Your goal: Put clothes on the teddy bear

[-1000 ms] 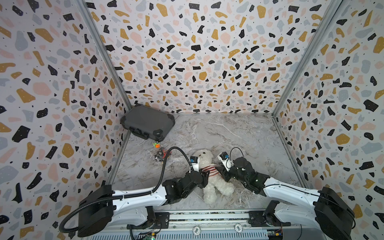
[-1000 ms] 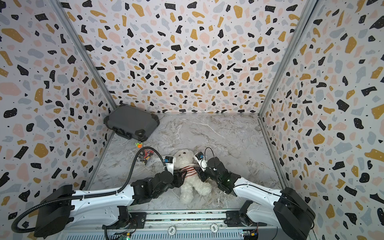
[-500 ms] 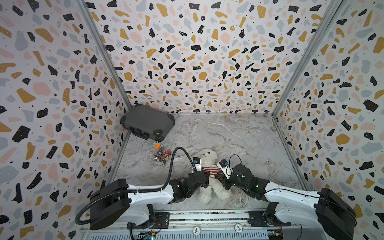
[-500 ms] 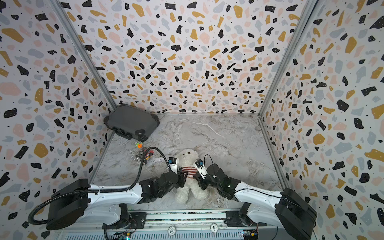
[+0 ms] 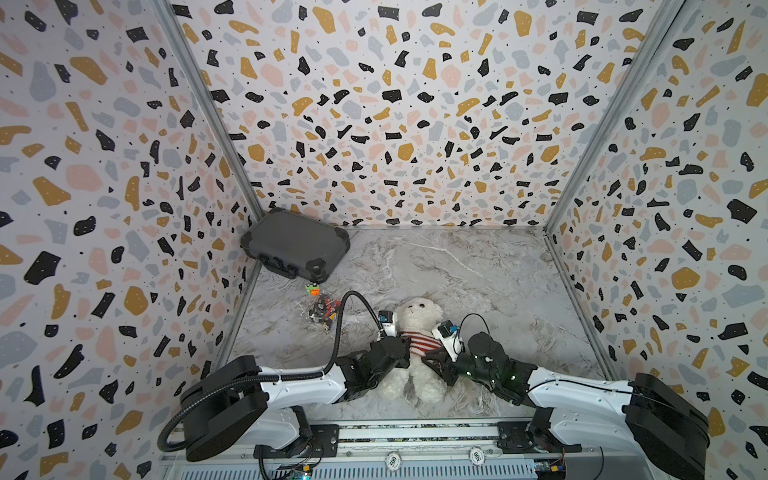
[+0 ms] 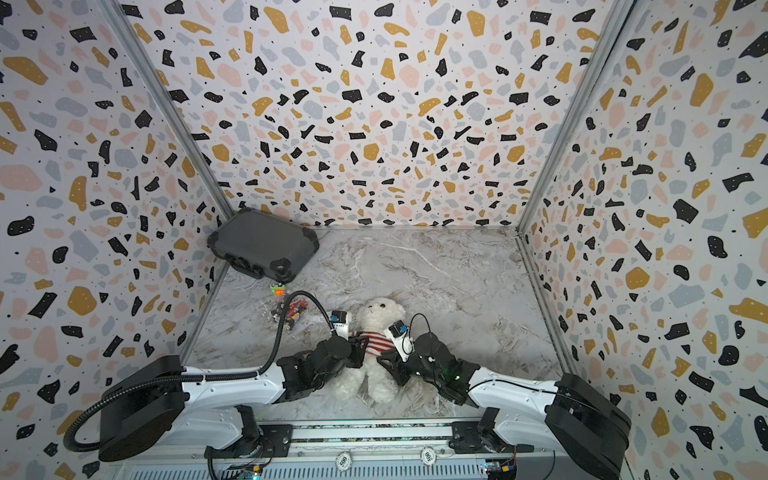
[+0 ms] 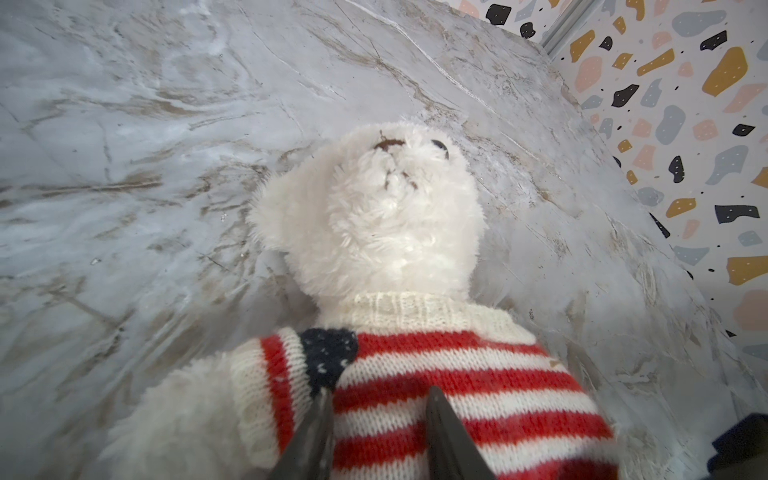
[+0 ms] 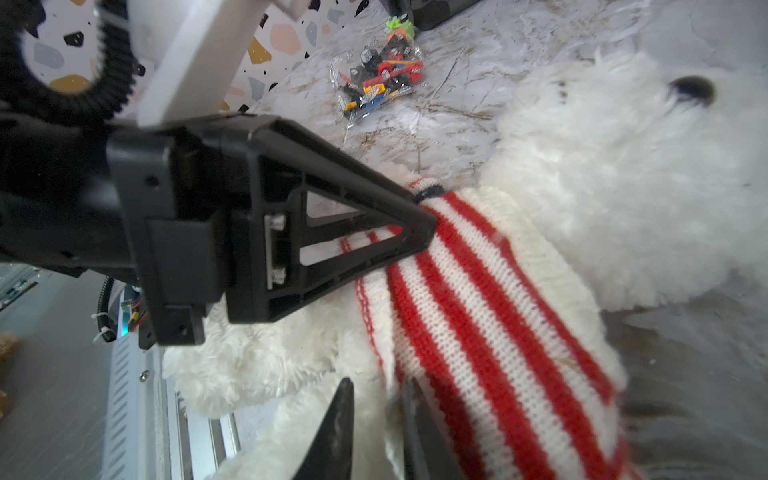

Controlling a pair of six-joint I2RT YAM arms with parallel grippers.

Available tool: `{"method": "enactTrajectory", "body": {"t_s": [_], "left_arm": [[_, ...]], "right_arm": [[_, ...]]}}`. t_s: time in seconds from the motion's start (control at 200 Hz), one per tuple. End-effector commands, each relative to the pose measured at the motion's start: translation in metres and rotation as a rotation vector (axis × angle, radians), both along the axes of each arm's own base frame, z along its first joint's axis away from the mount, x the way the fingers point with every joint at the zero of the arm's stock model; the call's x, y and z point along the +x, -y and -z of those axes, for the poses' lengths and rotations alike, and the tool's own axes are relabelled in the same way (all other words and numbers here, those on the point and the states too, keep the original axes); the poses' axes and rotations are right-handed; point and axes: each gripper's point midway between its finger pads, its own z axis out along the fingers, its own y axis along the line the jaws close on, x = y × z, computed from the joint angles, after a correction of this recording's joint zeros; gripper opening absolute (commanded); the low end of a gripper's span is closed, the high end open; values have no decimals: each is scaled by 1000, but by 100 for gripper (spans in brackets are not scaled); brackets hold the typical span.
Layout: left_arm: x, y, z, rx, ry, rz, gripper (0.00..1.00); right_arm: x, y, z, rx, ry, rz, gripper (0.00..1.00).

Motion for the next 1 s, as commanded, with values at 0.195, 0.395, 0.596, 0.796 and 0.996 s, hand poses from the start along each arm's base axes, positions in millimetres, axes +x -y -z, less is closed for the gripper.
{"method": "enactTrajectory", "body": {"t_s": [0.195, 0.395, 0.596, 0.796, 0.996], "left_arm": [[4, 6, 9, 62, 16, 47, 37], [6, 9, 14, 71, 5, 56, 35], [10, 10, 13, 87, 8, 56, 33], [14, 15, 0, 120, 25, 77, 37], [10, 18, -27, 98, 46, 109, 59]], "right_arm": [[38, 58, -10, 15, 39, 181, 24], [44, 76, 9, -23, 19, 225, 24], [44, 65, 11, -10, 8, 183, 25], [35, 42, 11, -4, 3, 117, 25], [23, 17, 2, 10, 15, 55, 24]]}}
